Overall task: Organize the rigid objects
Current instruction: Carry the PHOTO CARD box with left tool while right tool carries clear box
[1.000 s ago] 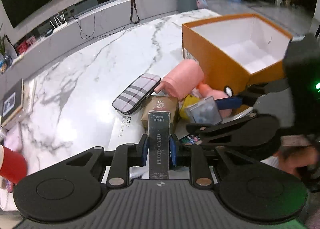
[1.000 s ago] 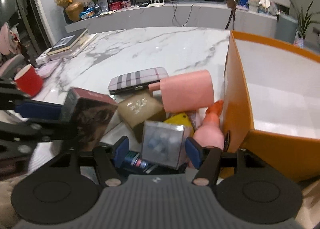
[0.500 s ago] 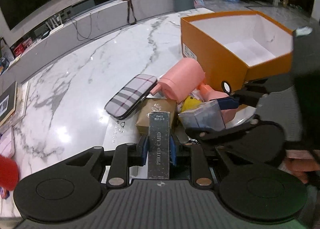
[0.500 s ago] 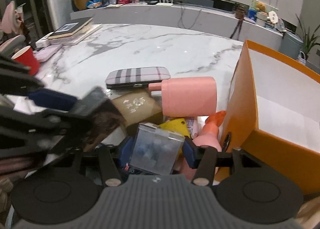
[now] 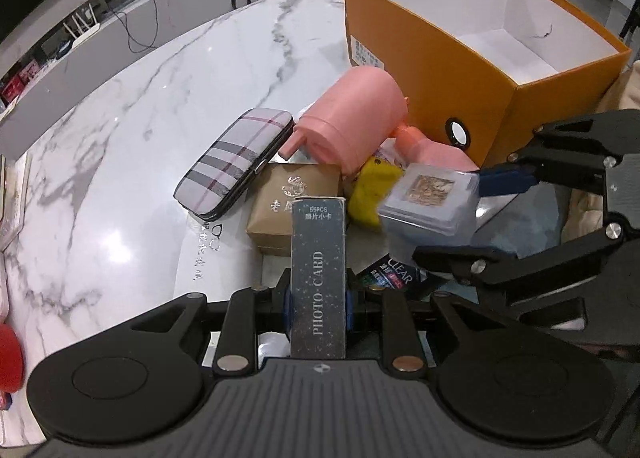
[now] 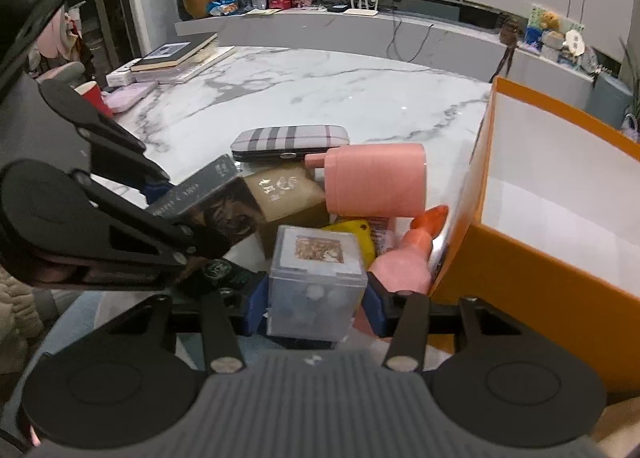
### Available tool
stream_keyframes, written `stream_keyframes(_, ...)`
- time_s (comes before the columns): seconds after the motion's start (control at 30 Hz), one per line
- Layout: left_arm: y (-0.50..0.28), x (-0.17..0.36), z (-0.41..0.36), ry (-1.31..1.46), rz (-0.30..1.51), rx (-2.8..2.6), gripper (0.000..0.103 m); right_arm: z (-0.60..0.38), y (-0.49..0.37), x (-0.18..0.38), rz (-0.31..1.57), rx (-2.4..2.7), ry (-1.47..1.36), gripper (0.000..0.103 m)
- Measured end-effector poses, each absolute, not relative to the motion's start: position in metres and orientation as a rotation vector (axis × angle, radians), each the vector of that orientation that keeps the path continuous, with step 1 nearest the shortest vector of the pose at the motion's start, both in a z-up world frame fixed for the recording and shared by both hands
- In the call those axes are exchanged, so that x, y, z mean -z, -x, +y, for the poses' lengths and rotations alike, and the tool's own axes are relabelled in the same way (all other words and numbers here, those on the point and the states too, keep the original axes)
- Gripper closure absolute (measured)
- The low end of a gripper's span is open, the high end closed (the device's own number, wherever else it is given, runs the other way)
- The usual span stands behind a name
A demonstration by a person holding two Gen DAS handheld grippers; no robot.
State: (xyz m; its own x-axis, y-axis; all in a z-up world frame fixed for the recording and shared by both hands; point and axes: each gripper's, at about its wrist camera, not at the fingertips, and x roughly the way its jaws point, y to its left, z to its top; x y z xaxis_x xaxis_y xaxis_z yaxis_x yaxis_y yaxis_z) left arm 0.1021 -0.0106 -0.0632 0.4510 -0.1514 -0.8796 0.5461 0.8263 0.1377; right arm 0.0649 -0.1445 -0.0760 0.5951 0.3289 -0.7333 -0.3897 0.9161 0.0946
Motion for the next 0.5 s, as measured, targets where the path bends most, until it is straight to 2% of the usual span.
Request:
stream_keyframes(0.07,-0.101,0.063,-0.013,-0.44,1.023,0.439,0.077,-0.147,-0.067,0.075,0.838,-0.425,0.057,0.048)
stream_keyframes(0.37,-0.103,0.052,-0.002,-0.351,1.041,0.346,0.077,-0.146,-0.084,0.077,0.837,-0.411,0.004,0.042)
stream_keyframes(0.5,-0.104,0.043,0.006,-0.343,1.036,0.274,0.077,-0.141,-0.087,0.077,0.847,-0.357,-0.06,0.027)
